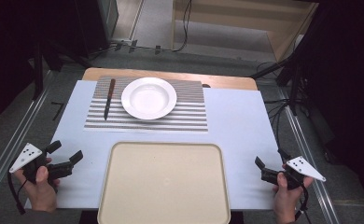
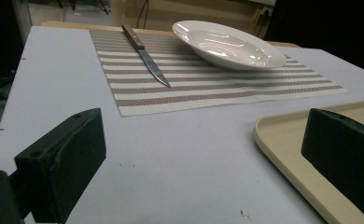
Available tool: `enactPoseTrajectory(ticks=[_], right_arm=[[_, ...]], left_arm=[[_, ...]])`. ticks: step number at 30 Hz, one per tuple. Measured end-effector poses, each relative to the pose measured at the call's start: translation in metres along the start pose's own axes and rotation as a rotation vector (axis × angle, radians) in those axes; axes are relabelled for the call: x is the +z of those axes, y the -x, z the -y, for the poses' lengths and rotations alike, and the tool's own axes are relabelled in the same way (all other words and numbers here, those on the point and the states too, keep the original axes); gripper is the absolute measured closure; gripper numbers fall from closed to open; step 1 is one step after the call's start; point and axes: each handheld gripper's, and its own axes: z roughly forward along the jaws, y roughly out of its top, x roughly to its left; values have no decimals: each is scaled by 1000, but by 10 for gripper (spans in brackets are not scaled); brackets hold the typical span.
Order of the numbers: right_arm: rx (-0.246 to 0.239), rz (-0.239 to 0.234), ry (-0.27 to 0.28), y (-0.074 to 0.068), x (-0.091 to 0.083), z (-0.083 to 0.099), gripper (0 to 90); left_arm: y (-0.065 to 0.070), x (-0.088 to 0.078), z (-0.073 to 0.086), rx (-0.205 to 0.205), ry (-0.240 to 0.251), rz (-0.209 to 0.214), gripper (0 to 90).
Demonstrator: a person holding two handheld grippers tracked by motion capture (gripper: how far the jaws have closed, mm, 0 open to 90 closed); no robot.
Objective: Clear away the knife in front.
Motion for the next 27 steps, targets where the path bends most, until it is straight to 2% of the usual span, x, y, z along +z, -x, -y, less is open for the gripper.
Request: enactPoseTrajectory(ticks=[7, 12, 15, 19, 22, 27], right_arm=[[-13, 2, -9, -2, 1, 0, 0], [-10, 2, -7, -2, 1, 0, 0], [-20, 5, -12, -3, 1, 0, 0], [-28, 5, -13, -3, 2, 0, 0], [-34, 4, -12, -3, 2, 0, 0], [-36, 4, -17, -4, 1, 0, 0]], left_arm=[[2, 1, -2, 26, -22, -11, 0], [3, -1, -7, 9, -35, -15, 0], [11, 0, -15, 1, -43, -29, 0], [18, 2, -23, 10, -55, -24, 0], [24, 5, -30, -1, -63, -25, 0], [28, 12, -41, 2, -74, -39, 49]])
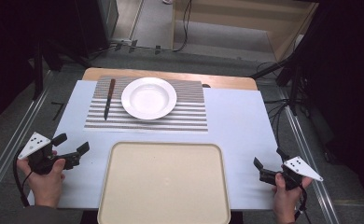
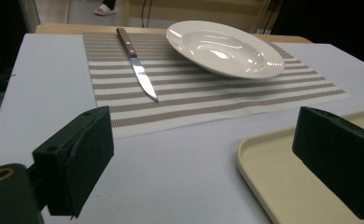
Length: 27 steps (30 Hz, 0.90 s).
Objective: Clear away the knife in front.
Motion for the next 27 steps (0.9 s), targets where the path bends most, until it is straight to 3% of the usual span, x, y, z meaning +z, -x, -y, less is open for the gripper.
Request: enactPoseTrajectory(ticks=[5, 10, 27], right_arm=[[-4, -2, -2, 0, 0, 0, 0], [-9, -1, -5, -1, 0, 0, 0], [-17, -1, -6, -1, 1, 0, 0]], left_arm=[[6, 10, -23, 7, -11, 24, 49], [5, 20, -40, 1, -21, 19, 55], [-6, 49, -75, 2, -46, 24, 56]])
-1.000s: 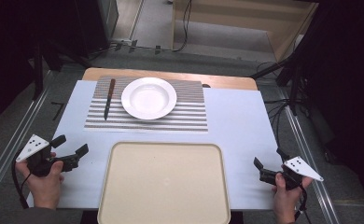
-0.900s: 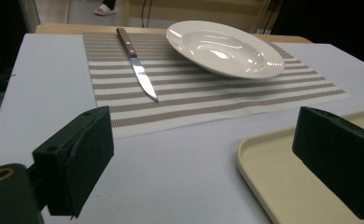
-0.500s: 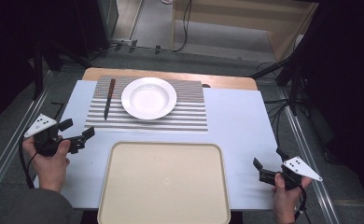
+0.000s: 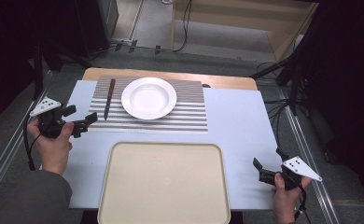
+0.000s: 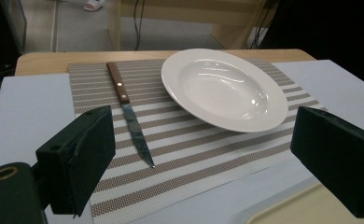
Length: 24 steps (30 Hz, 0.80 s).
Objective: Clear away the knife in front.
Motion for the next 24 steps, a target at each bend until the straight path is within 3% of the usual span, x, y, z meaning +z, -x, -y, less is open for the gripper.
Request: enactPoseTrajectory(ticks=[20, 24], right_arm=[[-2, 2, -4, -1, 1, 0, 0], [-4, 5, -7, -1, 1, 0, 0]], left_arm=[[-14, 40, -27, 2, -73, -9, 58], [-19, 53, -34, -14, -94, -35, 126]])
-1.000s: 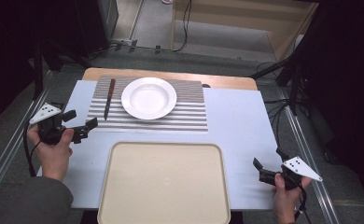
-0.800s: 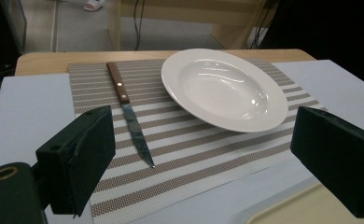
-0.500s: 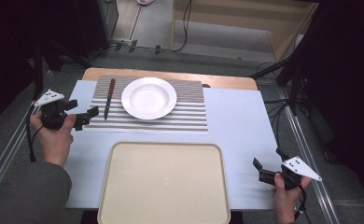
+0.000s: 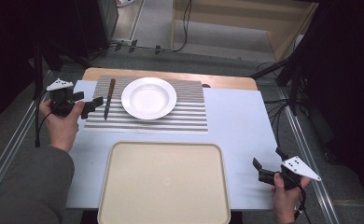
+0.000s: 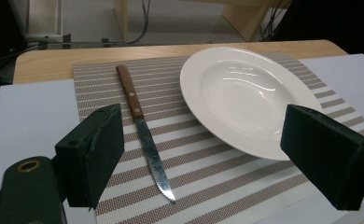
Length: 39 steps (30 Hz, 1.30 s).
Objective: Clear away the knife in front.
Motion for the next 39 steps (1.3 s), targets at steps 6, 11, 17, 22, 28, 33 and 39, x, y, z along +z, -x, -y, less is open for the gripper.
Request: enactPoseTrajectory(ticks=[6, 11, 17, 22, 28, 33, 39], right_arm=[[-2, 1, -1, 0, 0, 0, 0], [-8, 1, -2, 0, 1, 0, 0], [-12, 6, -4, -1, 1, 0, 0], [-14, 8, -7, -1, 2, 0, 0], [-18, 12, -11, -1, 3, 0, 0], [-23, 15, -13, -2, 4, 0, 0], [-32, 11, -13, -2, 5, -1, 0]], left_arm=[[-7, 17, -9, -18, -45, -46, 150], [-11, 34, -15, -28, -89, -86, 236], [-17, 62, -22, -47, -159, -126, 358], [-23, 84, -26, -46, -221, -152, 421], [-31, 106, -26, -75, -278, -162, 495], [-36, 125, -25, -91, -319, -176, 522], [-36, 145, -24, -88, -364, -222, 548]])
